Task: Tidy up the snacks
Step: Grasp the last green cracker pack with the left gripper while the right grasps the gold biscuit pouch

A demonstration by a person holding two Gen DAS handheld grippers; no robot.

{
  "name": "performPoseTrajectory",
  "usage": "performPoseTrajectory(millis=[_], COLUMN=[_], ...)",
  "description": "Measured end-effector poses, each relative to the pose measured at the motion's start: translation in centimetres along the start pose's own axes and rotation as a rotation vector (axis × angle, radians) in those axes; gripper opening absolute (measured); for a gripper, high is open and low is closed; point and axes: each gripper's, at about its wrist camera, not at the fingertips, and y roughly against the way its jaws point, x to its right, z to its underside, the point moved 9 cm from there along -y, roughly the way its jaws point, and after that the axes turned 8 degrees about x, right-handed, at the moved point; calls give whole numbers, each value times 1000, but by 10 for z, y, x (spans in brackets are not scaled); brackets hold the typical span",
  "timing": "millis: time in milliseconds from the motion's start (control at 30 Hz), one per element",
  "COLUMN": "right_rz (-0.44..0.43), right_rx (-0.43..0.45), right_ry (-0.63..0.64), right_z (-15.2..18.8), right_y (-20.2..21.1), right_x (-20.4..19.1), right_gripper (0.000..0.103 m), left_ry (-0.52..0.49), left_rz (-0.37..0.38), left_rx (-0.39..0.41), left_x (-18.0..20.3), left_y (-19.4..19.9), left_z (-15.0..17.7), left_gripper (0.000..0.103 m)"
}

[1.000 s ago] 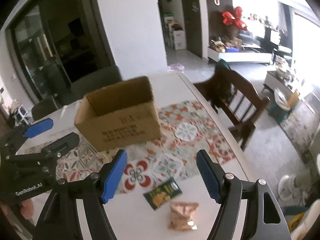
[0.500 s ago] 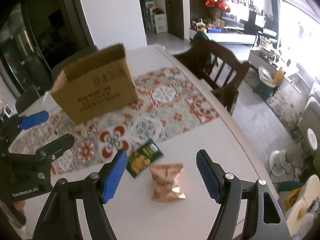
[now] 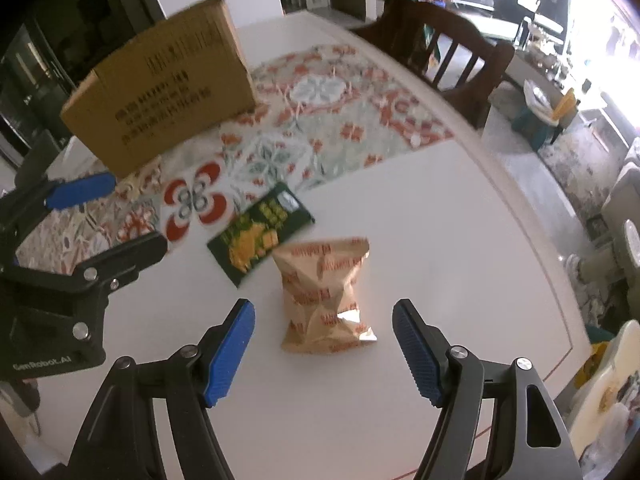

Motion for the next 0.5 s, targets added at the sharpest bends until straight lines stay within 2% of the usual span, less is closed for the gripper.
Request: performPoseTrajectory(millis=[333, 500], right_rz=[-15, -21], right_rx=[-36, -35], right_ry=[7, 2], right_z=[9, 6], right_y=[-27, -35], right_x=[-2, -1], right_gripper=[72, 71], left_ry=[-20, 11], left_rz=[52, 76], left_rx=[-98, -142], left_x=[14, 16], left_y=[-37, -52], left_z=[5, 8], left_gripper=[82, 82])
